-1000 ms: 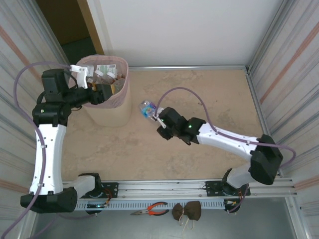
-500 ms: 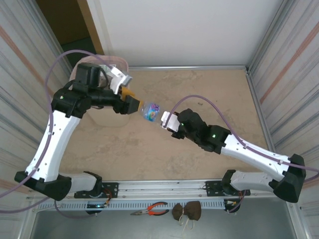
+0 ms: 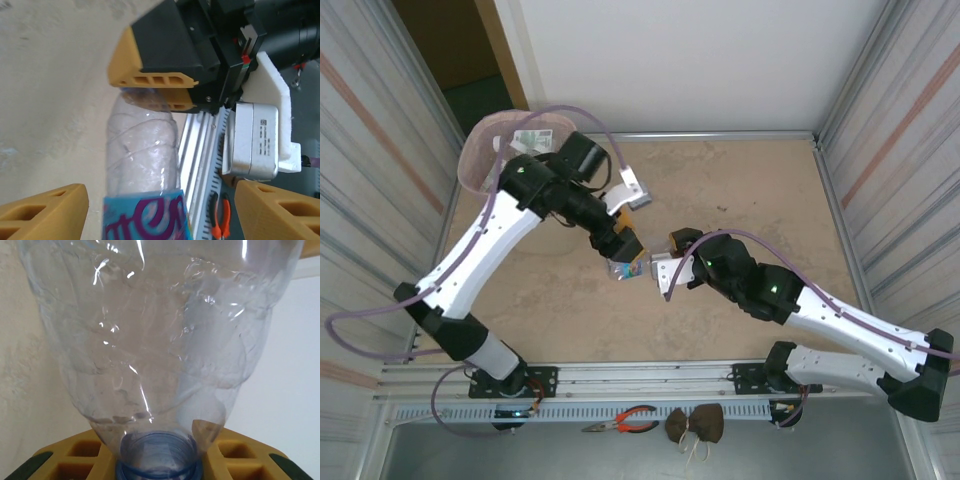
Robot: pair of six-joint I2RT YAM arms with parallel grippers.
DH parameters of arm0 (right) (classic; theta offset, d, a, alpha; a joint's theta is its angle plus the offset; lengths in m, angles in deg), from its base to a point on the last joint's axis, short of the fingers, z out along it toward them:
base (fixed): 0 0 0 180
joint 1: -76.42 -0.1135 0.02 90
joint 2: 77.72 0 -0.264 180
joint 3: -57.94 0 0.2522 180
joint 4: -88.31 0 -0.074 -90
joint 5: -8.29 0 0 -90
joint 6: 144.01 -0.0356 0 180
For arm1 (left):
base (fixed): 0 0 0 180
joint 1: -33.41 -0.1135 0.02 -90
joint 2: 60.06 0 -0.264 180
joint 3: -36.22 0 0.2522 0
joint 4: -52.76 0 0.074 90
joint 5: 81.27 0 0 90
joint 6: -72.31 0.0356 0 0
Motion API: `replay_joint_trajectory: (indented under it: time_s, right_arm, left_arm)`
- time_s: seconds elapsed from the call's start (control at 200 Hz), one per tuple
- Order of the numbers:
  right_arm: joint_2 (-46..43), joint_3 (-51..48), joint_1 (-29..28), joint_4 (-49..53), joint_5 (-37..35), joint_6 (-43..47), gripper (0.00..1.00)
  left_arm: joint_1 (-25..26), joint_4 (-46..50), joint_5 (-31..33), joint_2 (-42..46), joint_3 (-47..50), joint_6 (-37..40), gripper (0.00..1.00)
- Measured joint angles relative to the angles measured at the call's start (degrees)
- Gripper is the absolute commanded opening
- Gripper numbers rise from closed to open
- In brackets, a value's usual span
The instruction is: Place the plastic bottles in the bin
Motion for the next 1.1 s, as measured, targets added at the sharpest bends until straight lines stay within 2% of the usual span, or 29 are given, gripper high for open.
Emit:
replay_joint_trajectory:
  time_s: [0.366, 0.526, 0.621, 0.812, 0.912, 1.097]
  right_arm:
    - [-0.94, 0.35, -1.4, 4.35, -2.71, 7.54, 0.22]
    - [-1.92, 0.33, -1.6, 4.33, -3.3, 8.24, 0.22]
    - [-3.3, 0.33, -2.01, 2.54, -3.34, 8.2, 0.22]
    - [-4.76, 0.33, -2.34, 0.74, -3.34, 8.2, 0.22]
    - [-4.76, 0.33, -2.71, -0.02, -3.37, 8.2, 0.22]
    - [-4.76, 0.33, -3.48, -1.42, -3.5, 8.59, 0.22]
  left_arm:
    - [3.85, 10.05, 1.4, -8.48, -6.99, 2.78, 0.7]
    - [3.98, 10.6, 1.77, -9.11, -7.39, 3.04, 0.7]
    - [3.98, 10.54, 1.84, -9.09, -7.39, 3.02, 0.66]
    - [3.54, 10.56, 2.51, -9.09, -7.39, 2.97, 0.72]
    - [3.76, 10.91, 1.79, -9.4, -7.54, 3.04, 0.71]
    - [6.38, 13.29, -0.28, -13.88, -10.82, 4.09, 0.58]
